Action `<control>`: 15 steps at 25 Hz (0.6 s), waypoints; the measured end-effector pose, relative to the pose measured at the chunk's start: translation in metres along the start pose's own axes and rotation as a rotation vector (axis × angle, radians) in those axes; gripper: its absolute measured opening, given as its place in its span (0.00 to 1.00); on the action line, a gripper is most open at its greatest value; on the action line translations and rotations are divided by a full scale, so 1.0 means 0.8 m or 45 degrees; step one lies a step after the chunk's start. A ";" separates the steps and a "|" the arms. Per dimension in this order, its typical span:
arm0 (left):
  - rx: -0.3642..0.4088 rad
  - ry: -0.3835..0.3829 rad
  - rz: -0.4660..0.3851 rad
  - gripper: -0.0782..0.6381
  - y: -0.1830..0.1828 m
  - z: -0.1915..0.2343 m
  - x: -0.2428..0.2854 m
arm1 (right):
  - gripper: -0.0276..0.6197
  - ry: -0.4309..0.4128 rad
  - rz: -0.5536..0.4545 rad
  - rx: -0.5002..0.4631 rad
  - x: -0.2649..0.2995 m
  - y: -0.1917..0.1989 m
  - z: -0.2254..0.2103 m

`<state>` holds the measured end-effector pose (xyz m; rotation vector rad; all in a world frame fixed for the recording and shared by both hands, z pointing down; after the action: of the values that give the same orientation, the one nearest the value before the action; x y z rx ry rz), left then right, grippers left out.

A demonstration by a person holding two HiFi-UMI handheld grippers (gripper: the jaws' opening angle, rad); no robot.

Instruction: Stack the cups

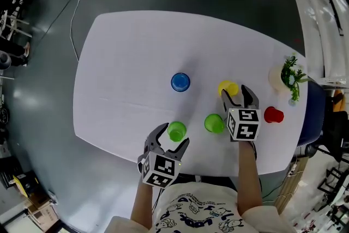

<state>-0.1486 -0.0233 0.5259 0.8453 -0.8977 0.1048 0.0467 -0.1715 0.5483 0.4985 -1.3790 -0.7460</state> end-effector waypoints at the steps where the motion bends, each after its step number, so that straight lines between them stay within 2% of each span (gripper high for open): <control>1: 0.021 -0.003 0.037 0.56 0.006 -0.001 0.004 | 0.52 -0.001 0.002 0.003 0.000 0.001 0.000; 6: 0.084 -0.043 0.173 0.55 0.027 0.004 0.018 | 0.52 0.004 0.006 0.009 0.000 -0.001 -0.001; 7: 0.085 -0.049 0.174 0.51 0.029 0.005 0.019 | 0.52 0.005 0.006 0.012 0.001 0.000 -0.002; 8: 0.079 -0.050 0.165 0.45 0.030 0.005 0.021 | 0.52 0.005 0.006 0.016 0.001 0.002 -0.003; 12: 0.030 -0.028 0.091 0.44 0.019 0.008 0.018 | 0.52 0.004 0.010 0.028 0.003 0.003 -0.007; 15: 0.000 -0.048 -0.015 0.44 -0.013 0.017 0.010 | 0.51 0.001 0.007 0.035 0.001 0.001 -0.008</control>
<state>-0.1476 -0.0418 0.5297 0.8547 -0.9277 0.0788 0.0532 -0.1724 0.5489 0.5160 -1.3909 -0.7231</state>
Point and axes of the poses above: the fingertips, and each gripper's own axes: x forward along the fingers, z to its left, y out of its underside, the point moved 3 cm from there along -x, backward along the fingers, and after that the axes turned 14 degrees about y, right-handed, at the moved point
